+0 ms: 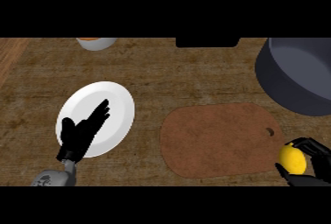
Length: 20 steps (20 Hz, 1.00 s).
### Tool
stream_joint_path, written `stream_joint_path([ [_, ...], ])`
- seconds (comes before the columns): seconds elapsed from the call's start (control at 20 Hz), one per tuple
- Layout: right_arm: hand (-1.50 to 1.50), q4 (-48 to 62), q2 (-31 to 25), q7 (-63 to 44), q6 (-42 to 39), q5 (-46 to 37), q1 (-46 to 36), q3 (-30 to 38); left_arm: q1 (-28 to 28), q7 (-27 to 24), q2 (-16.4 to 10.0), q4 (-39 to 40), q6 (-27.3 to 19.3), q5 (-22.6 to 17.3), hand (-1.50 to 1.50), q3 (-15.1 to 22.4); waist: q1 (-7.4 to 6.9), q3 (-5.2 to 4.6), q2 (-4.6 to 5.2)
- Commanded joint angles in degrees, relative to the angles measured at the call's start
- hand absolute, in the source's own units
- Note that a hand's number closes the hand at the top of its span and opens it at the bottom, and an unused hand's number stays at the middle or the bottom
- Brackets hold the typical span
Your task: Pick the lemon from the cutting board and place it in the pot
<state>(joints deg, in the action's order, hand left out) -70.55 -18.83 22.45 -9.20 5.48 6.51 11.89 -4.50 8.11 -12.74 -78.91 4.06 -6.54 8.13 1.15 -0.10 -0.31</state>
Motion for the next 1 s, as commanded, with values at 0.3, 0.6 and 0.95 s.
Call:
stream_joint_path([
  [0.3, 1.50, 30.2, -21.5, 14.0, -11.9, 8.7, -6.1, 20.8, 0.7, -2.4, -0.7, 1.0, 2.3, 0.2, 0.00, 0.2, -2.30, 0.51, 0.75],
  [0.6, 1.50, 42.8, -28.7, 23.3, -7.1, -0.8, -11.6, 18.5, -1.7, 2.3, 1.1, -0.7, 1.9, -0.4, 0.00, 0.5, -2.14, 0.34, 0.57],
  [0.95, 1.50, 46.4, -34.7, 27.1, -2.1, -5.1, -15.2, 17.3, -0.5, -3.1, 1.7, 3.7, 1.5, 2.6, 0.00, 0.4, -1.55, 0.19, 0.48],
])
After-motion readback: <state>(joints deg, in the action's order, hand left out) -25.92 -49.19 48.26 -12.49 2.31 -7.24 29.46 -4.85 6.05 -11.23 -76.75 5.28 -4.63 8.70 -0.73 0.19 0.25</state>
